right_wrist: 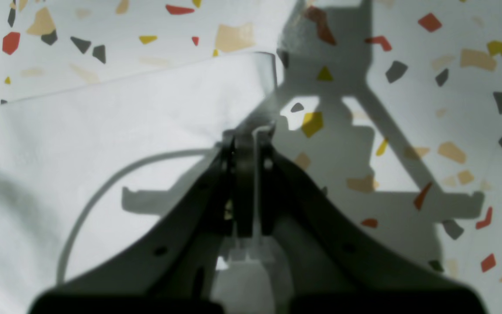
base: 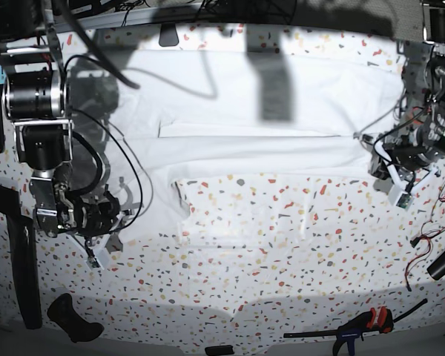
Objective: Fold the T-shirt properly
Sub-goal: 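Grasp the folded edge with both grippers, then lift the folded edge and fold it toward the collar with both grippers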
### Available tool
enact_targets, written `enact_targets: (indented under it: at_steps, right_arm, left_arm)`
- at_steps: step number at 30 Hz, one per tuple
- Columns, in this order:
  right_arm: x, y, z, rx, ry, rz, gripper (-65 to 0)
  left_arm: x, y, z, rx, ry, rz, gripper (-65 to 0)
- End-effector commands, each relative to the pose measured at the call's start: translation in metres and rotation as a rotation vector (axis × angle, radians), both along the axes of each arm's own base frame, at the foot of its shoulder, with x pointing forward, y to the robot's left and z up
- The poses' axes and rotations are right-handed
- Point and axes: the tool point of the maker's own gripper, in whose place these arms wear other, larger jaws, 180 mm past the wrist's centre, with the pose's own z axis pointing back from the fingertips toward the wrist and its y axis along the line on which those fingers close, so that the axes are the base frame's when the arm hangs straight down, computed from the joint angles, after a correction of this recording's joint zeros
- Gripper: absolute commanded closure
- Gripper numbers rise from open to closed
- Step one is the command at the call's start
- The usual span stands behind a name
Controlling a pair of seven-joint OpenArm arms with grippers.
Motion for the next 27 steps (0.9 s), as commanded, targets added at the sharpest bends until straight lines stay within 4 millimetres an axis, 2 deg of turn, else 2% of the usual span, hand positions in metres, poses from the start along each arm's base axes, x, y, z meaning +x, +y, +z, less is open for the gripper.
enact_targets:
  at_steps: [1, 10, 17, 22, 27]
  right_arm:
    - [0.006, -0.007, 0.011, -0.027, -0.011, 0.005, 0.0]
    - [0.009, -0.013, 0.037, -0.067, -0.075, 0.036, 0.0]
    - [-0.011, -0.013, 0.051, -0.122, -0.134, 0.102, 0.0]
    - [-0.028, 0.000, 0.079, -0.107, -0.170, 0.165, 0.0]
    - [-0.049, 0.022, 0.118, -0.135, -0.220, 0.277, 0.0]
  left_arm:
    - [0.011, 0.006, 0.017, 0.010, -0.053, -0.001, 0.0]
    - [0.007, 0.006, 0.019, 0.020, -0.057, -0.011, 0.0]
    - [-0.008, -0.013, 0.034, 0.024, -0.100, -0.069, 0.0]
    - [-0.020, -0.023, 0.038, 0.033, -0.098, -0.100, 0.0]
    - [-0.027, -0.026, 0.037, 0.037, -0.089, -0.111, 0.0]
